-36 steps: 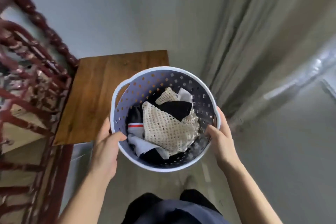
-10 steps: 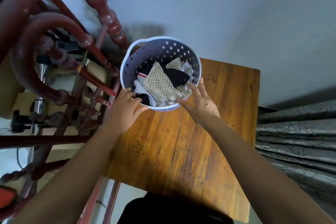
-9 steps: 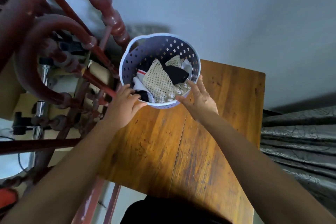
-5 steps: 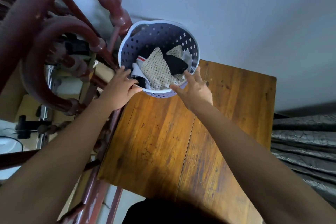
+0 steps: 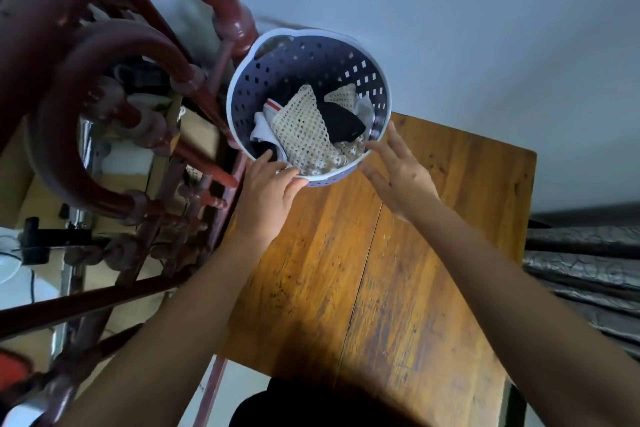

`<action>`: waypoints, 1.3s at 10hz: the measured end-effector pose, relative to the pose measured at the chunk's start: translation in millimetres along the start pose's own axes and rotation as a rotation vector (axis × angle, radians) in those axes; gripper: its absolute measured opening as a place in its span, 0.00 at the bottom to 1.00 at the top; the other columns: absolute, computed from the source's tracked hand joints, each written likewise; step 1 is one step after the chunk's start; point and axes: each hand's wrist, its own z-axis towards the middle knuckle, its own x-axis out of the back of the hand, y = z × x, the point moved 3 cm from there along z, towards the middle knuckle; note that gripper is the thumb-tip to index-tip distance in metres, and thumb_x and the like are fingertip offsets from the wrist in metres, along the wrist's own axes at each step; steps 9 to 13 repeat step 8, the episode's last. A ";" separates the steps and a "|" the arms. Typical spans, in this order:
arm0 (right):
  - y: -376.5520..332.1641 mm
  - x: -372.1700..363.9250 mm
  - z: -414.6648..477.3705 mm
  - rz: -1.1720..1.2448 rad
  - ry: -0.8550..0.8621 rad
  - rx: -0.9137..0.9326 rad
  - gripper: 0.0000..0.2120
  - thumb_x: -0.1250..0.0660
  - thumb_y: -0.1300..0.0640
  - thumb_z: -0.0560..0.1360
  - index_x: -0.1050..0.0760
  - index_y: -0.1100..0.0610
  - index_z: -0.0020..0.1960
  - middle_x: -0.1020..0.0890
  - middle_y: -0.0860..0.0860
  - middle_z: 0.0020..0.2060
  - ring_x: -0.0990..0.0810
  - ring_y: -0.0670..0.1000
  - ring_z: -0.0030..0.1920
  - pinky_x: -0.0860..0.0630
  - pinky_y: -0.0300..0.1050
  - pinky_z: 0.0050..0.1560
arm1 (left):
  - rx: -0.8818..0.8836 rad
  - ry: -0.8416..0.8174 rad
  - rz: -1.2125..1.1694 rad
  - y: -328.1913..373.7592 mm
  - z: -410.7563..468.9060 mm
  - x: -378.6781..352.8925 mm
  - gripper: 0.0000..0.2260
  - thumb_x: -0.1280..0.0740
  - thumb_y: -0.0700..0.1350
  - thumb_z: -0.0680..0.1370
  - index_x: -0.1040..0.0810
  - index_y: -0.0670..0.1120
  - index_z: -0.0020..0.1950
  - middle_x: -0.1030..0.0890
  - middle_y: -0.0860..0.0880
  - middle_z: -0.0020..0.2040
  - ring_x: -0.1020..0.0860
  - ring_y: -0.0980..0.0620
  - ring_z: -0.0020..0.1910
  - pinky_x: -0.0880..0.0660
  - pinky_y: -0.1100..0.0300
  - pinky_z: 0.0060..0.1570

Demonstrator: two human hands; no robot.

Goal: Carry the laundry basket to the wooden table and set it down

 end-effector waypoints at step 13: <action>-17.3 -4.4 -54.2 0.200 -0.077 -0.155 0.28 0.46 0.37 0.84 0.36 0.47 0.80 0.33 0.51 0.80 0.33 0.55 0.78 0.34 0.55 0.74 | 0.197 -0.028 -0.253 20.6 -26.2 27.3 0.19 0.42 0.51 0.84 0.24 0.42 0.70 0.23 0.46 0.70 0.32 0.48 0.74 0.36 0.56 0.68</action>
